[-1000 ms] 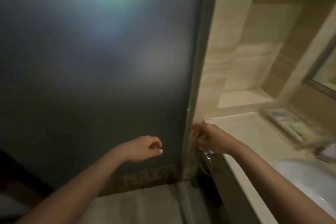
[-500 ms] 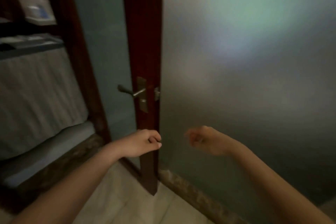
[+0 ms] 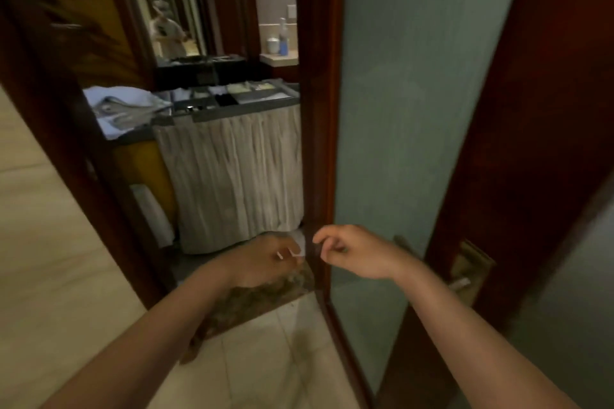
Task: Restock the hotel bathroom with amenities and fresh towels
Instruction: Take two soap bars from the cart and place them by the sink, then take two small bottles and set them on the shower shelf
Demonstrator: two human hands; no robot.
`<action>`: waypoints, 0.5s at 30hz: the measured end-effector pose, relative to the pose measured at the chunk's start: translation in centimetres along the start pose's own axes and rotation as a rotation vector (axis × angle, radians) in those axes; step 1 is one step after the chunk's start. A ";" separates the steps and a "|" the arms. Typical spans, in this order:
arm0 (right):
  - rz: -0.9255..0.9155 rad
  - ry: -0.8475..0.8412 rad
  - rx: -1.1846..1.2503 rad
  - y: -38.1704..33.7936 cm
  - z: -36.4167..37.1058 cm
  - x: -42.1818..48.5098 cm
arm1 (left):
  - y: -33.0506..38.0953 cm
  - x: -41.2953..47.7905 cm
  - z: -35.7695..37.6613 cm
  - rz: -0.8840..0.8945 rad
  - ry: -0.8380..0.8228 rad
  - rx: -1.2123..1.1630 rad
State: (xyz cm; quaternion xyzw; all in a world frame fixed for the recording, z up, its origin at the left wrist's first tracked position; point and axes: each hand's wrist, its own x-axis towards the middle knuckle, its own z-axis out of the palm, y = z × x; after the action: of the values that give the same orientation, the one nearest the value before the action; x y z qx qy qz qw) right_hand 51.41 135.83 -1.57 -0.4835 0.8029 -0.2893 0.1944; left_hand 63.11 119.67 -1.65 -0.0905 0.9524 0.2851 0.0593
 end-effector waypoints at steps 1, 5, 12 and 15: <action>-0.006 0.002 0.009 0.4 -0.7 2.4 | -0.9 1.3 -1.3 -0.029 0.021 -0.031; -0.044 -0.004 0.034 1.2 -2.6 11.3 | -5.1 4.9 -5.9 -0.082 0.108 -0.078; -0.123 -0.086 0.095 -0.1 -4.1 23.6 | -11.9 8.6 -12.4 -0.141 0.176 -0.168; -0.137 -0.119 0.109 -0.8 -4.0 28.6 | -15.3 10.6 -15.2 -0.144 0.222 -0.167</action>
State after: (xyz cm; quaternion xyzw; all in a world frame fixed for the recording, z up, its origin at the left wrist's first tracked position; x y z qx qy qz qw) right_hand 36.53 111.27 0.99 -0.5424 0.7379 -0.3160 0.2477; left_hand 55.01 97.24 1.09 -0.1941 0.9170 0.3468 -0.0336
